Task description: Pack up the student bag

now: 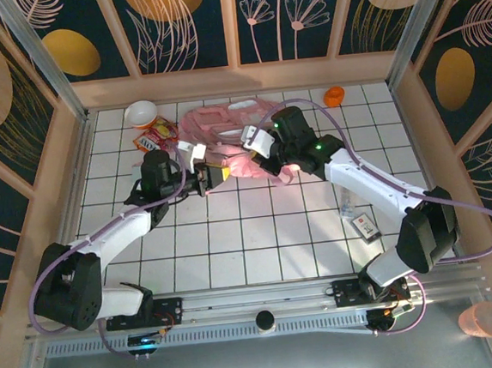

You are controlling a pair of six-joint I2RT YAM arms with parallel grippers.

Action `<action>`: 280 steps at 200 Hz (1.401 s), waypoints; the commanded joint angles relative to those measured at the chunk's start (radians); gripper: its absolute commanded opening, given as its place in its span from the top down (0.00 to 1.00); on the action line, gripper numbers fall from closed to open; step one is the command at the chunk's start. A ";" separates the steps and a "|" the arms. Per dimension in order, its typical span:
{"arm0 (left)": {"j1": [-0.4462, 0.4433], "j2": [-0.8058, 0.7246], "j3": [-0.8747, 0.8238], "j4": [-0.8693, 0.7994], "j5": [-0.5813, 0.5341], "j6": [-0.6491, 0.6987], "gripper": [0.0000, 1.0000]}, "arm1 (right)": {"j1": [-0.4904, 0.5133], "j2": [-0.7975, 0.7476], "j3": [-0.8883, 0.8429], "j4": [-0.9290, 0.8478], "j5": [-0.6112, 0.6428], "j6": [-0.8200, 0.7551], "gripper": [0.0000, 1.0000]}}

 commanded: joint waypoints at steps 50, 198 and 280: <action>-0.142 0.040 0.218 -0.177 0.063 0.172 0.92 | -0.019 -0.032 0.008 0.112 -0.248 -0.028 1.00; -0.142 -0.065 0.211 -0.491 -0.180 1.005 0.21 | -0.144 -0.139 0.041 -0.325 -0.470 -0.662 1.00; -0.143 0.094 0.290 -0.418 -0.089 1.005 0.73 | -0.137 -0.150 0.017 -0.273 -0.463 -0.576 1.00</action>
